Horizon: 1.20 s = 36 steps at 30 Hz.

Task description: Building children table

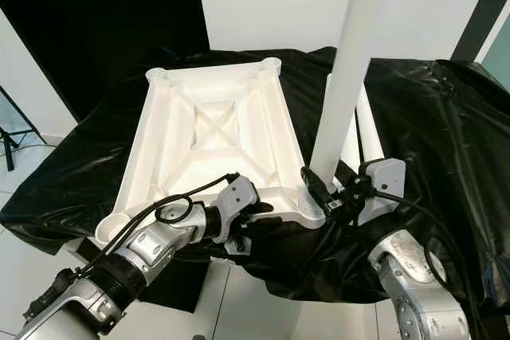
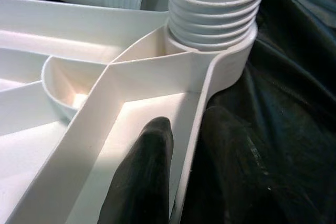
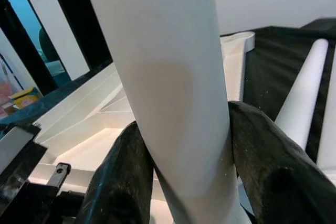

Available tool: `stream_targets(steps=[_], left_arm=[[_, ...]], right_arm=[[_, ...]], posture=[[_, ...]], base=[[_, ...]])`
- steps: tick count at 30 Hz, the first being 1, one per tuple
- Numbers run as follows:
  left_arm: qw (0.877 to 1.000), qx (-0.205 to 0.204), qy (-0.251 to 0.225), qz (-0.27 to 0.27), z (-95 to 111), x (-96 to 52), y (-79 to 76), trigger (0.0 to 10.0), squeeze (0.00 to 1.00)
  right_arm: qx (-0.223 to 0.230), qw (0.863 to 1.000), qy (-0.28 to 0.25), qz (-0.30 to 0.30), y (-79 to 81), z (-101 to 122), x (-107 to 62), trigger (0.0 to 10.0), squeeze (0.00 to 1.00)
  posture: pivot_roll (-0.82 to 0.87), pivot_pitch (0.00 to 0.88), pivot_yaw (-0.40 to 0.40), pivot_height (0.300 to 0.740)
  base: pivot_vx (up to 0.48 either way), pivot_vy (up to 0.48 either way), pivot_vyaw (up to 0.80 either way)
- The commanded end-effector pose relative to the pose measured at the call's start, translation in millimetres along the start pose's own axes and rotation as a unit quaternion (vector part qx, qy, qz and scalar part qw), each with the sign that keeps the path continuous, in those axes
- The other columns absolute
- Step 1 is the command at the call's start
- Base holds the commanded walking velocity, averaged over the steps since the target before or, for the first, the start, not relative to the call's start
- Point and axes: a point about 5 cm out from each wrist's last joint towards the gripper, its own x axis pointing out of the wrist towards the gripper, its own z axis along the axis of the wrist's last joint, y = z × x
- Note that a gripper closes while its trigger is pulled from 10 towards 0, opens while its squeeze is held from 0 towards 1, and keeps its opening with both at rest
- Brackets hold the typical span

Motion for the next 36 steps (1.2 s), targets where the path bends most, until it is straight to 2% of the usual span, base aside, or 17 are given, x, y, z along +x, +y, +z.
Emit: stream_targets(steps=[1,2,4,6,12,14,15,17,20,26,30,36], left_arm=[[0.999,0.015,0.013,-0.043,-2.2,5.0,-6.9,10.0,0.00],[0.999,0.015,0.013,-0.043,-2.2,5.0,-6.9,10.0,0.00],[0.999,0.015,0.011,-0.034,-2.8,4.5,-4.6,10.0,0.00],[0.999,0.016,0.009,-0.032,-2.7,4.9,-3.8,10.0,0.00],[0.999,0.020,0.006,-0.031,-2.7,6.7,-2.9,10.0,0.00],[0.999,0.019,0.004,-0.030,-2.5,6.8,-2.7,10.0,0.00],[0.999,0.018,0.003,-0.027,-2.4,7.1,-2.1,10.0,0.00],[1.000,0.018,0.002,-0.025,-2.6,7.5,-1.8,10.0,0.00],[1.000,0.019,0.002,-0.025,-2.9,8.2,-2.3,10.0,0.00],[1.000,0.020,-0.001,-0.021,-3.5,8.7,-2.3,10.0,0.00],[1.000,0.020,-0.002,-0.020,-4.9,7.7,-3.0,10.0,0.00],[1.000,0.019,-0.002,-0.019,-6.1,7.2,-3.6,10.0,0.00]], right_arm=[[0.062,0.995,0.079,0.003,2.9,-26.9,-1.5,10.0,0.00],[0.062,0.995,0.079,0.003,2.9,-26.9,-1.5,10.0,0.00],[0.083,0.990,0.112,-0.015,-2.2,-33.9,-0.3,10.0,0.00],[0.100,0.988,0.115,-0.016,-4.2,-31.1,2.5,10.0,0.00],[0.102,0.985,0.139,0.013,-4.7,-18.6,11.2,10.0,0.00],[0.098,0.982,0.160,0.022,-4.1,-20.8,10.5,10.0,0.00],[0.090,0.974,0.205,0.040,-2.2,-29.3,7.2,10.0,0.00],[0.086,0.965,0.241,0.051,-0.8,-38.3,3.5,10.0,0.00],[0.086,0.959,0.266,0.054,-0.3,-44.8,2.1,10.0,0.00],[0.105,0.952,0.283,0.051,-0.8,-46.3,7.5,10.0,0.00],[0.141,0.947,0.285,0.055,1.2,-42.7,13.7,10.0,0.00],[0.158,0.945,0.282,0.053,0.3,-40.1,16.0,10.0,0.00]], posture=[[0.11,0.000,0.044,0.740],[0.11,0.000,0.044,0.740],[0.11,0.000,0.043,0.740],[0.11,0.000,0.042,0.740],[0.12,0.000,0.036,0.740],[0.12,0.000,0.032,0.740],[0.12,0.000,0.028,0.740],[0.12,0.000,0.026,0.740],[0.12,0.000,0.023,0.740],[0.13,0.000,0.019,0.740],[0.13,0.000,0.015,0.740],[0.14,0.000,0.012,0.740]], base=[[0.000,0.000,0.00],[0.000,0.000,0.00],[0.000,0.000,0.00],[0.000,0.000,0.00],[0.000,0.000,0.00],[0.000,0.000,0.00],[0.000,0.000,0.00],[0.000,0.000,0.00],[0.000,0.000,0.00],[0.000,0.000,0.00],[0.000,0.000,0.00],[0.000,0.000,0.00]])
